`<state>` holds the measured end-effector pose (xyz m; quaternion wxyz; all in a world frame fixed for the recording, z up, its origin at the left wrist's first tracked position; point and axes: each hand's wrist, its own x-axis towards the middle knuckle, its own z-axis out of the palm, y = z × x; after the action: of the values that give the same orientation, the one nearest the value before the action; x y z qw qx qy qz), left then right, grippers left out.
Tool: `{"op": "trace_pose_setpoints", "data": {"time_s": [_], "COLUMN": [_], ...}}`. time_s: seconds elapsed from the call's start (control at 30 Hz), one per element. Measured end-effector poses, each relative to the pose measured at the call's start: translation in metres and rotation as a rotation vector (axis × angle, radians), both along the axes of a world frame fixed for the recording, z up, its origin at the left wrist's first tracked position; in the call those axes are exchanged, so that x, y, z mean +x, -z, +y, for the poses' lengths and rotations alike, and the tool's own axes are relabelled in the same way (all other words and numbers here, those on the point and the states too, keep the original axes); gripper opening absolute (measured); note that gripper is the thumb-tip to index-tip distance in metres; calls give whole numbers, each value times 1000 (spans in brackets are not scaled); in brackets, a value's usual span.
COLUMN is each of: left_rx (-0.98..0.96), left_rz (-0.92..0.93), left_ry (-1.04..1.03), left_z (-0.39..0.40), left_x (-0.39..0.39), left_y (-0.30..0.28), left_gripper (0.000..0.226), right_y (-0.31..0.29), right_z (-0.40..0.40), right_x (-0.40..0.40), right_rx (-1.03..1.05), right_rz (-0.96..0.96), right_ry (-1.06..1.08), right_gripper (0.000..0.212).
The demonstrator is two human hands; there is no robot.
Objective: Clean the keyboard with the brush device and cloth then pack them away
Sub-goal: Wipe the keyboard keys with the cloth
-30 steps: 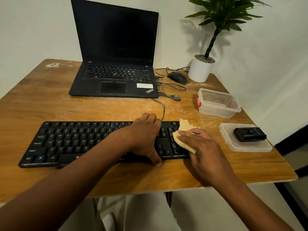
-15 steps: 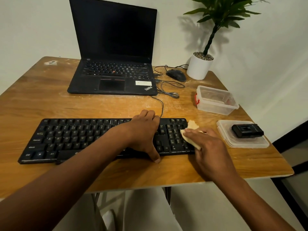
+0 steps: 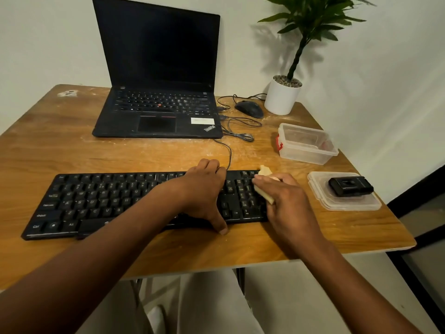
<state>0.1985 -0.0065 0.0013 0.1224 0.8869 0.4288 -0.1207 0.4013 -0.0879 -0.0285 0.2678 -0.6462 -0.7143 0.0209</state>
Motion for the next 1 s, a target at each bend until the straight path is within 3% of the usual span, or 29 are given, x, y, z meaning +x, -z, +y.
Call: {"op": "trace_pose_setpoints", "data": {"time_s": [0.1,0.23,0.43,0.67,0.83,1.0], "left_rx": [6,6,3,1,2,8], "left_rz": [-1,-5,-10,-21,-29,-20], "left_ry": [-3,1,-3,-2,-4,-6], "left_z": [1,2,3,2,1,1], "left_x": [0,-1,-1,-2,-2,-2], "left_y": [1,4,4,4,3,3], "left_gripper": [133,135,134,134,135,135], "right_y": [4,15,1,14,5,11], "right_z": [-3,-30,5,-34,-15,-31], "right_x": [-29,-10,1,-14,8,-12], "right_rx": [16,27,38,57,68,63], "right_rz": [-2,-35,-11,47,-7,-53], "right_ry": [-92,-168,11,-240,-9,-239], "right_gripper": [70,74,56,64,59,60]}}
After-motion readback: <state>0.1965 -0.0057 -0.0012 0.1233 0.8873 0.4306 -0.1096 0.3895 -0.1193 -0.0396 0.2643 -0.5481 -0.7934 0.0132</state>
